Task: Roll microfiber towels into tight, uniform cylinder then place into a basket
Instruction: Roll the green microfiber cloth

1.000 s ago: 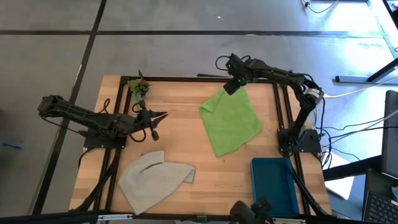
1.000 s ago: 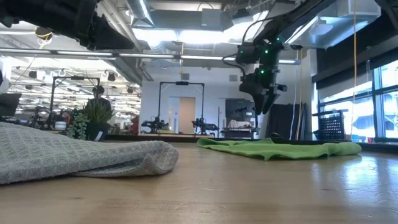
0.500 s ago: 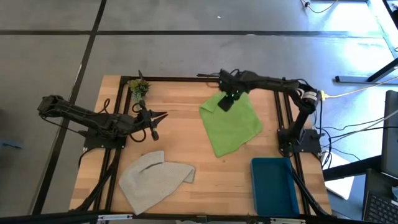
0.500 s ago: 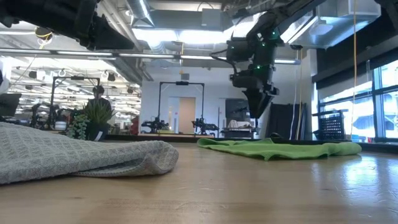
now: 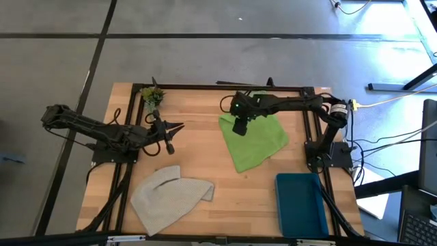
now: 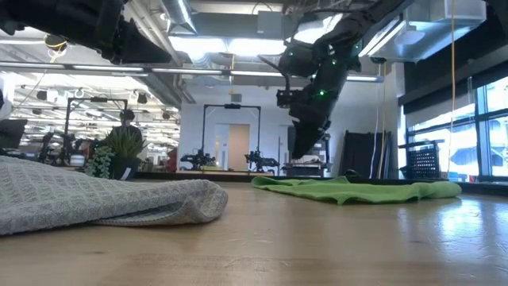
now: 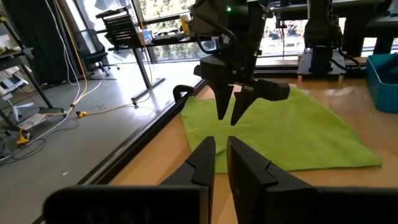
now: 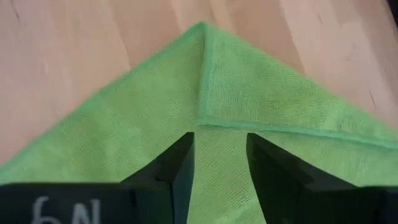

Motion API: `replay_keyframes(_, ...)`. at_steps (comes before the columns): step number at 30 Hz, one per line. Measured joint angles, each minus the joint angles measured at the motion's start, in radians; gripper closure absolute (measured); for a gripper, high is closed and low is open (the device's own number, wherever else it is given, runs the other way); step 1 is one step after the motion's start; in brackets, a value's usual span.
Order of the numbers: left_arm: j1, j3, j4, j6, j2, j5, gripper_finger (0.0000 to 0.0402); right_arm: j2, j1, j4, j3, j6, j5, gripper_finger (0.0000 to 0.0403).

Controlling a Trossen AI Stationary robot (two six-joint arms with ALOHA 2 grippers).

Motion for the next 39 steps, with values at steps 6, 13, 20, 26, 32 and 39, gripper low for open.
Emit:
replay_keyframes(6,0.000,0.000,-0.001,0.000,0.000,0.000,0.0372,0.000,0.000,0.218,-0.113,-0.053,-0.049,0.0256)
replay_keyframes(13,0.000,0.000,-0.015,0.001,0.000,0.000,0.0372,0.000,0.000,0.376,-0.202,-0.067,-0.049,0.0256)
replay_keyframes(20,0.001,0.000,-0.018,0.007,0.000,-0.001,0.0372,0.058,0.001,0.452,-0.217,-0.090,-0.046,0.0256)
replay_keyframes(26,0.005,0.000,-0.019,0.007,0.000,-0.001,0.0372,0.102,0.001,0.477,-0.215,-0.098,0.052,0.0256)
replay_keyframes(32,0.005,0.000,-0.019,0.007,0.000,-0.001,0.0372,0.103,0.001,0.483,-0.215,-0.101,0.062,0.0295)
replay_keyframes(39,0.005,0.000,-0.019,0.008,0.000,-0.001,0.0372,0.108,0.000,0.519,-0.218,-0.095,0.001,0.0391)
